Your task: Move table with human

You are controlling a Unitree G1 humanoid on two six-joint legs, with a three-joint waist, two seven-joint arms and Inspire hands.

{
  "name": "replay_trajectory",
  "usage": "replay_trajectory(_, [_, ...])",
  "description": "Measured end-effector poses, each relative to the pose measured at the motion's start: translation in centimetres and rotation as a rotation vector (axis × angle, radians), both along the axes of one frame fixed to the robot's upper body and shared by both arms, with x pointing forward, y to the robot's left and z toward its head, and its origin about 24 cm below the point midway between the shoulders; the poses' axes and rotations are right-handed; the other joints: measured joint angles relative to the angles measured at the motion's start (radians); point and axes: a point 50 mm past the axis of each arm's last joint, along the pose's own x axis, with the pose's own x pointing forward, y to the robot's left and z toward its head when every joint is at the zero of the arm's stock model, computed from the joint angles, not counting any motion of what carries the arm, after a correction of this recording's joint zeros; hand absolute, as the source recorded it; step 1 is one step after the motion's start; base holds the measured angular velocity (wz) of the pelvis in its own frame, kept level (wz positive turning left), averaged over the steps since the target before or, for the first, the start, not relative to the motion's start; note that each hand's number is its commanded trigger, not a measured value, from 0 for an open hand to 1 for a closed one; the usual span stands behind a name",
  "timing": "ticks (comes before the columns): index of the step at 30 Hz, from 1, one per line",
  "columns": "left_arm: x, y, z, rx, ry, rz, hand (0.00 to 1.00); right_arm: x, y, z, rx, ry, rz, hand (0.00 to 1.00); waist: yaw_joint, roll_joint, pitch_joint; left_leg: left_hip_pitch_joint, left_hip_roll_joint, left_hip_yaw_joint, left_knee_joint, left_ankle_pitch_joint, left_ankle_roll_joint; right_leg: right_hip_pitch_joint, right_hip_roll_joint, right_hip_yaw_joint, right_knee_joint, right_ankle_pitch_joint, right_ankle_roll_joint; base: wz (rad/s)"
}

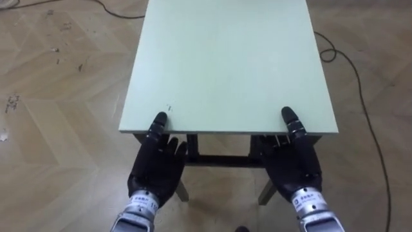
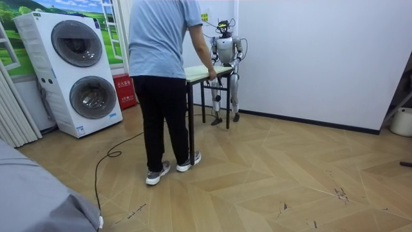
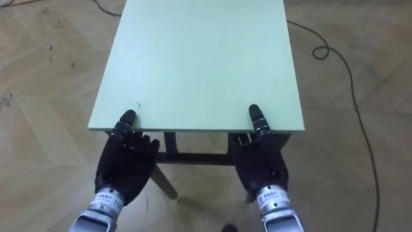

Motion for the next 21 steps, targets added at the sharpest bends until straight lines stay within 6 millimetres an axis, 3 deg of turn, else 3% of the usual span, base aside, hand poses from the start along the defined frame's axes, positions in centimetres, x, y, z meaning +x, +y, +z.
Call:
replay_trajectory(2, [-0.4, 0.1, -0.3, 0.005, 0.016, -0.001, 1.0, -0.4, -0.1, -0.4, -0.003, 0.021, 0.005, 1.0, 0.003, -0.006, -0.0009, 0.006, -0.029, 0.012, -0.02, 0.025, 0.023, 0.007, -0.016, 0.03, -0.03, 0.049, 0.014, -0.11])
replay_trajectory(4, [-0.8, 0.2, -0.8, 0.007, 0.04, 0.0, 1.0, -0.7, 0.0, -0.7, -0.007, 0.039, 0.012, 1.0, 0.005, -0.011, -0.0004, 0.014, -0.047, 0.031, -0.026, 0.036, 0.039, 0.014, -0.034, 0.047, -0.032, 0.068, 0.024, -0.13])
replay_trajectory(7, [-1.4, 0.2, -1.2, 0.008, 0.064, 0.001, 1.0, -1.3, 0.0, -1.1, -0.012, 0.061, 0.015, 1.0, 0.003, -0.031, 0.0001, 0.011, -0.076, 0.048, -0.021, 0.052, 0.067, 0.029, -0.053, 0.074, -0.077, 0.124, 0.044, -0.05])
replay_trajectory(8, [-1.4, 0.2, -1.2, 0.007, 0.063, 0.0, 1.0, -1.3, 0.0, -1.1, -0.008, 0.063, 0.016, 1.0, 0.0, -0.035, 0.0005, -0.004, -0.083, 0.052, -0.02, 0.063, 0.085, 0.035, -0.055, 0.093, -0.102, 0.152, 0.068, 0.12])
replay_trajectory(9, [-1.4, 0.2, -1.2, 0.006, 0.065, -0.002, 1.0, -1.3, -0.1, -1.2, -0.007, 0.065, 0.013, 1.0, -0.007, -0.033, 0.0013, -0.009, -0.083, 0.052, -0.02, 0.069, 0.093, 0.034, -0.058, 0.113, -0.081, 0.143, 0.088, 0.34])
replay_trajectory(10, [-1.5, 0.1, -1.3, 0.006, 0.071, -0.006, 1.0, -1.6, -0.1, -1.3, -0.005, 0.074, 0.008, 1.0, -0.021, -0.028, 0.0032, -0.007, -0.077, 0.052, -0.025, 0.08, 0.1, 0.022, -0.081, 0.13, 0.058, 0.051, 0.137, 0.45])
replay_trajectory(11, [-1.5, 0.2, -1.3, 0.013, 0.072, -0.012, 1.0, -1.9, 0.0, -1.5, 0.005, 0.085, 0.0, 1.0, -0.031, -0.033, 0.0015, -0.002, -0.076, 0.059, -0.047, 0.099, 0.102, 0.027, -0.108, 0.139, 0.194, -0.047, 0.156, 0.38])
replay_trajectory(12, [-1.5, 0.3, -1.3, 0.021, 0.072, -0.014, 1.0, -2.0, 0.1, -1.6, 0.009, 0.086, 0.0, 1.0, -0.032, -0.038, 0.0022, 0.0, -0.075, 0.068, -0.06, 0.108, 0.103, 0.037, -0.121, 0.142, 0.245, -0.083, 0.158, 0.1])
replay_trajectory(14, [-1.6, 0.4, -1.3, 0.031, 0.066, -0.01, 1.0, -2.0, 0.3, -1.6, 0.013, 0.088, 0.003, 1.0, -0.018, -0.042, 0.0009, -0.004, -0.075, 0.077, -0.085, 0.13, 0.105, 0.121, -0.15, 0.156, 0.331, -0.18, 0.191, -0.15])
replay_trajectory(17, [-1.7, 0.6, -1.3, 0.032, 0.053, -0.012, 1.0, -2.0, 0.3, -1.6, 0.031, 0.09, 0.005, 1.0, -0.013, -0.066, 0.0013, -0.023, -0.088, 0.086, -0.091, 0.147, 0.105, 0.215, -0.161, 0.152, 0.262, -0.243, 0.213, -0.06])
replay_trajectory(21, [-1.7, 0.8, -1.2, 0.044, 0.045, -0.011, 1.0, -2.1, 0.6, -1.5, 0.026, 0.082, 0.006, 1.0, 0.015, -0.086, -0.0003, -0.035, -0.084, 0.115, -0.125, 0.177, 0.097, 0.242, -0.139, 0.156, 0.128, -0.248, 0.209, -0.24])
